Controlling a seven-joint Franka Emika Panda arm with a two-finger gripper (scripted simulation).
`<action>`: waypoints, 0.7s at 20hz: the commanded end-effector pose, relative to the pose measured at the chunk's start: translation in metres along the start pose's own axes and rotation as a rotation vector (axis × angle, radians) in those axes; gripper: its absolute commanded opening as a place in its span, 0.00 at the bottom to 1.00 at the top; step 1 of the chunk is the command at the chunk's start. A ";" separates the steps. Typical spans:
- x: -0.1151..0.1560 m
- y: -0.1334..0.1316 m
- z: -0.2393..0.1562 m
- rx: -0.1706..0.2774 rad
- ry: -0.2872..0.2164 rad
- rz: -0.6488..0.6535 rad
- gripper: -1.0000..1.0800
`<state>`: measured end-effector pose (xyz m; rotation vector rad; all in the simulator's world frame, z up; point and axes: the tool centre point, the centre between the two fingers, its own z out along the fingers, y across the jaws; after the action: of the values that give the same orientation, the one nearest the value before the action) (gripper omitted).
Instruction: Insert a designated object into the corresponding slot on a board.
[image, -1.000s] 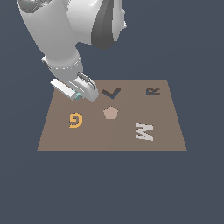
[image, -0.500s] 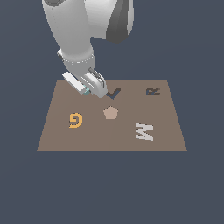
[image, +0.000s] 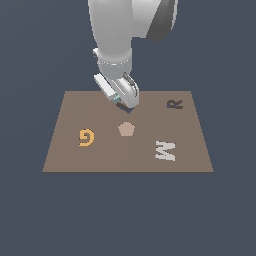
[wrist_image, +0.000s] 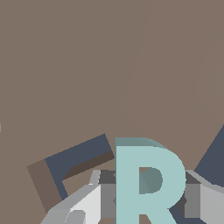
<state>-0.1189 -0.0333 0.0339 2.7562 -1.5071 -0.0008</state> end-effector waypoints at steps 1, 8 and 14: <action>-0.018 -0.007 -0.001 0.000 0.000 0.062 0.00; -0.065 -0.032 -0.002 0.001 0.000 0.227 0.00; -0.099 -0.060 -0.004 0.001 0.000 0.365 0.00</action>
<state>-0.1237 0.0716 0.0370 2.4727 -1.9379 -0.0009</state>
